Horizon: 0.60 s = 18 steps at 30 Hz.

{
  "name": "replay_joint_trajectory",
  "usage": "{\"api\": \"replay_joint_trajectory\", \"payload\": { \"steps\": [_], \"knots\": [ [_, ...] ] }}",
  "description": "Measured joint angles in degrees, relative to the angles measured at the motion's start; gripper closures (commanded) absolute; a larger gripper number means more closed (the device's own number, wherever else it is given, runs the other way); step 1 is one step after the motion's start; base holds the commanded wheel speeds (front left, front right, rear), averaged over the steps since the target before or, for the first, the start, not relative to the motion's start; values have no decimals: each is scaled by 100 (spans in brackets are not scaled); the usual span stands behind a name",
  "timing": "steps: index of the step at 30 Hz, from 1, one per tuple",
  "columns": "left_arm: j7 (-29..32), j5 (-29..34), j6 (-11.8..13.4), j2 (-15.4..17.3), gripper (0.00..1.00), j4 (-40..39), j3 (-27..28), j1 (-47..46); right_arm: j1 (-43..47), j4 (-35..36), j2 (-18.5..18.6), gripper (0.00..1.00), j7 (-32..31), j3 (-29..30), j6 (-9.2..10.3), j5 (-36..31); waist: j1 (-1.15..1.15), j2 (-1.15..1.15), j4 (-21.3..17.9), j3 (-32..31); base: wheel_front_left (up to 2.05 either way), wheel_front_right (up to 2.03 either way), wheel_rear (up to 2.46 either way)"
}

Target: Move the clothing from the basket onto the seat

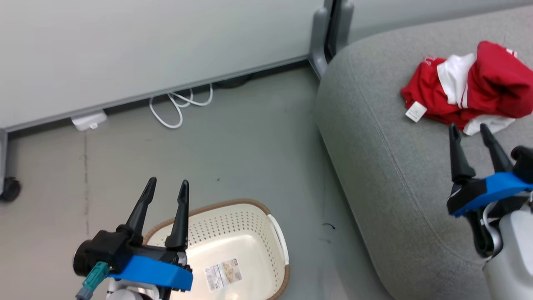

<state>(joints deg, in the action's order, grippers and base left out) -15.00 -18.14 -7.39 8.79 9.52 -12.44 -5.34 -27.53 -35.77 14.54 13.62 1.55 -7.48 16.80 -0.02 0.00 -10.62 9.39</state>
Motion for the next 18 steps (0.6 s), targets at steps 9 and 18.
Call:
{"api": "replay_joint_trajectory", "payload": {
  "steps": [9,18],
  "knots": [
    [0,23,0,-169,0,178,345,289,952,1095,-365,0,-183,-19,0,-213,1,0,394,-389,0,0,0],
    [0,109,0,-263,0,494,714,361,1534,1741,-771,0,-336,-110,0,-508,1,0,800,-565,0,0,0]
  ]
}}
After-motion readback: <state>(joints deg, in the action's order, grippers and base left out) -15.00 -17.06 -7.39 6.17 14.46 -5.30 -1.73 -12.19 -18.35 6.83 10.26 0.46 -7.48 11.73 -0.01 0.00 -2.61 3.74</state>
